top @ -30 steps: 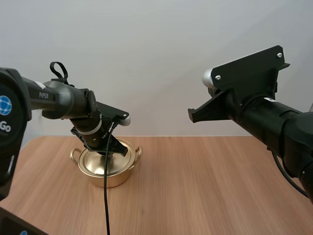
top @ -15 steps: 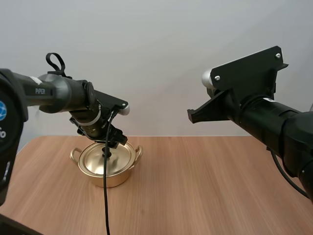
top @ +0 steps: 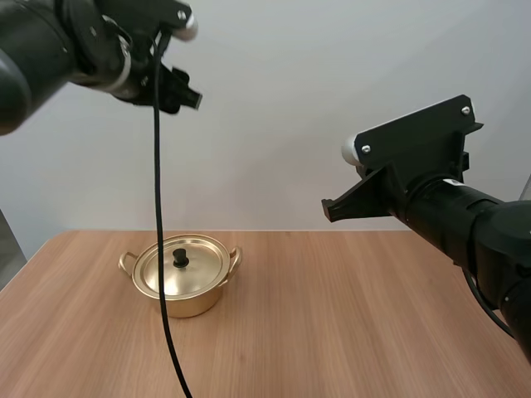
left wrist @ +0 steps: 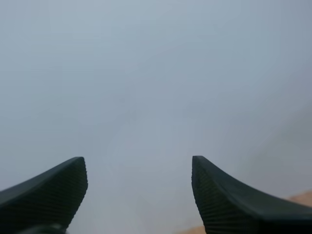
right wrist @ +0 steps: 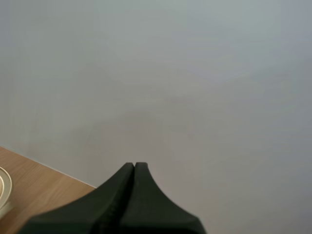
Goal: Open the pot, put the car inside, and close it
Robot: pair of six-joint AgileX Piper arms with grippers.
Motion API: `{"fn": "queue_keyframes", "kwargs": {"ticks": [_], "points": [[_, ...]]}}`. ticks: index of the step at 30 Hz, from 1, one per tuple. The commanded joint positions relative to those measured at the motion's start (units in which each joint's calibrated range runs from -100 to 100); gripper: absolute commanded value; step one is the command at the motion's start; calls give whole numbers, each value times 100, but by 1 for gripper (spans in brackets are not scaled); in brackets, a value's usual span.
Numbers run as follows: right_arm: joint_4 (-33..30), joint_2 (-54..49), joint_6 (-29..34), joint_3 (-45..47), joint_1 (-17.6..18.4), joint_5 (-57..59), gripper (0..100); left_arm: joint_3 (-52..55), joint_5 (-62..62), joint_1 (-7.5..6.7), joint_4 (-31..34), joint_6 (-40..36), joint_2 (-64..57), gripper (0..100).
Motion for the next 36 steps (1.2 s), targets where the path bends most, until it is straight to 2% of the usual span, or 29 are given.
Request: {"fn": "queue_keyframes", "kwargs": {"ticks": [1,4,9,14,19,24,27,36], "points": [[-3,17,0,7,-4,-7,0,-600,-543,-3,3,-635,-761,100],[-3,30,0,7,-4,22,0,-779,-909,-3,3,-1089,-1282,100],[-3,80,0,7,-4,69,0,-795,-1166,-3,3,-1437,-1957,100],[-3,80,0,7,-4,84,0,-795,-368,7,-42,-1782,-2350,100],[-3,80,0,7,-4,102,0,-765,519,89,-42,-1795,-2570,100],[-3,80,0,7,-4,102,0,-765,969,85,-42,-1795,-2694,100],[-3,80,0,7,-4,102,0,-765,1280,85,-42,-1750,-2694,86],[-3,80,0,7,-4,102,0,-666,1551,85,-42,-1641,-2928,84]]}}
